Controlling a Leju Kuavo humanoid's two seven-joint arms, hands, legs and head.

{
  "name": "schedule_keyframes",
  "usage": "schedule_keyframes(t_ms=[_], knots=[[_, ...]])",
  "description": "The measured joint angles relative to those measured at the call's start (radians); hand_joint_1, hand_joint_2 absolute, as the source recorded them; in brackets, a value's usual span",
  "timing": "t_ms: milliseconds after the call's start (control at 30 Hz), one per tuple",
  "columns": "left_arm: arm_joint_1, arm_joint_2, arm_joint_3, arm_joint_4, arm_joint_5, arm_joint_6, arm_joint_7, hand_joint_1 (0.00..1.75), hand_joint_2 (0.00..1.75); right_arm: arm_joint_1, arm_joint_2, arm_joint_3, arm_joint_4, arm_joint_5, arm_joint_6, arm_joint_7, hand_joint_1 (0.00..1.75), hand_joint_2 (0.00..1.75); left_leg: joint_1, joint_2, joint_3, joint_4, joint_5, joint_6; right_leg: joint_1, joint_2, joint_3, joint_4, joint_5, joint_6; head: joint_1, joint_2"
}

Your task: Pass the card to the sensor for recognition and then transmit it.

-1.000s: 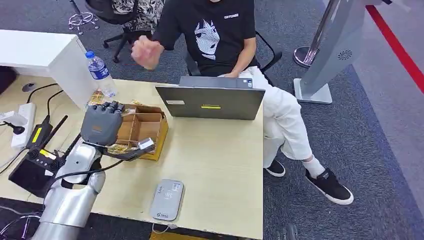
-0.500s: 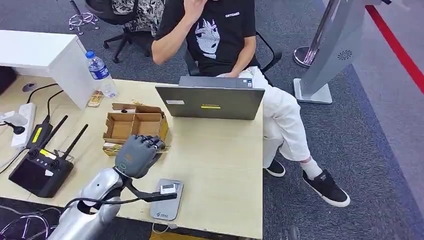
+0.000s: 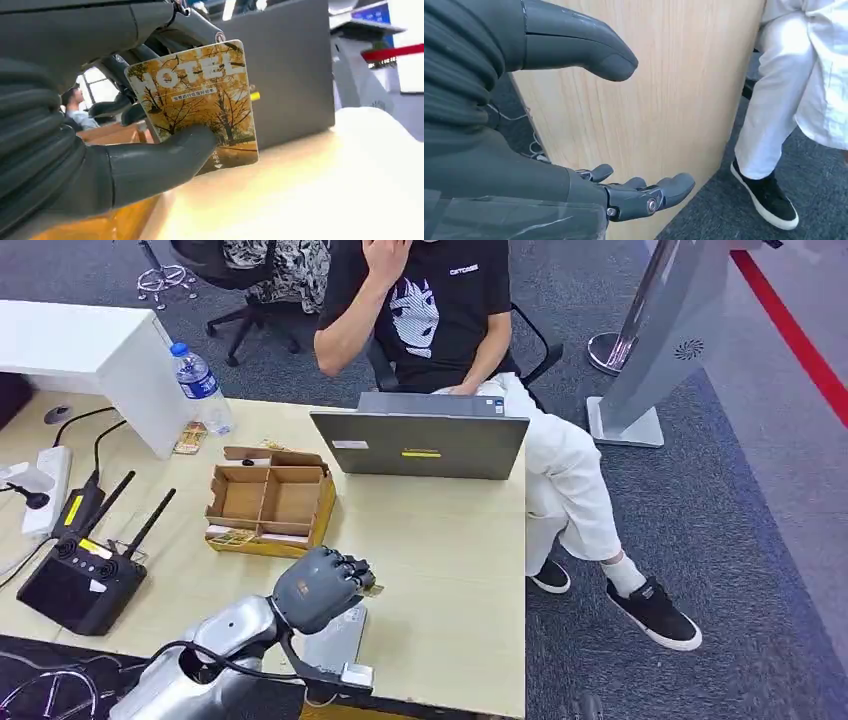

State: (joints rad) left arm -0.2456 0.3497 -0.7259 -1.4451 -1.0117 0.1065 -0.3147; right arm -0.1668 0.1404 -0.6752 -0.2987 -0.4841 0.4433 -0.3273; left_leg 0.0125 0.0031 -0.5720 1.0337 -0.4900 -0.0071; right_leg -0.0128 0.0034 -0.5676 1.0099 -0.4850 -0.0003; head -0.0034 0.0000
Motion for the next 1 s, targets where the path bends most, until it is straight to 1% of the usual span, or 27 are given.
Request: schedule_keyframes(t_ms=[167,300,400,733,900,1000], knots=[[-0.016,0.033,-0.035,0.008,0.041,-0.036,-0.001,1.75,1.75,0.0,-0.002,-0.006,0.0,0.005,-0.001,-0.001,0.0,1.75,0.0,0.0,0.0,0.0,0.0,0.0,0.0,0.0,0.0,0.0,0.0,0.0,0.0,0.0],[-0.039,0.071,-0.066,0.008,0.077,-0.077,-0.001,1.75,1.75,0.0,-0.003,-0.009,0.0,0.014,-0.001,-0.001,0.0,1.75,0.0,0.0,0.0,0.0,0.0,0.0,0.0,0.0,0.0,0.0,0.0,0.0,0.0,0.0],[-0.046,0.091,-0.077,0.008,0.089,-0.088,-0.001,1.75,1.75,0.0,-0.003,-0.009,0.0,0.014,-0.001,-0.001,0.0,1.75,0.0,0.0,0.0,0.0,0.0,0.0,0.0,0.0,0.0,0.0,0.0,0.0,0.0,0.0],[-0.066,0.131,-0.103,0.008,0.123,-0.113,0.007,1.75,1.75,0.0,-0.004,-0.01,0.0,0.016,-0.001,-0.001,0.0,1.75,0.0,0.0,0.0,0.0,0.0,0.0,0.0,0.0,0.0,0.0,0.0,0.0,0.0,0.0],[-0.079,0.158,-0.12,0.008,0.167,-0.151,0.007,1.75,1.75,-0.001,-0.004,-0.01,0.0,0.017,-0.001,0.002,0.0,1.75,0.0,0.0,0.0,0.0,0.0,0.0,0.0,0.0,0.0,0.0,0.0,0.0,0.0,0.0],[-0.083,0.174,-0.127,0.008,0.177,-0.16,0.007,1.75,1.75,-0.001,-0.004,-0.01,0.0,0.018,-0.002,0.003,0.0,1.75,0.0,0.0,0.0,0.0,0.0,0.0,0.0,0.0,0.0,0.0,0.0,0.0,0.0,0.0]])
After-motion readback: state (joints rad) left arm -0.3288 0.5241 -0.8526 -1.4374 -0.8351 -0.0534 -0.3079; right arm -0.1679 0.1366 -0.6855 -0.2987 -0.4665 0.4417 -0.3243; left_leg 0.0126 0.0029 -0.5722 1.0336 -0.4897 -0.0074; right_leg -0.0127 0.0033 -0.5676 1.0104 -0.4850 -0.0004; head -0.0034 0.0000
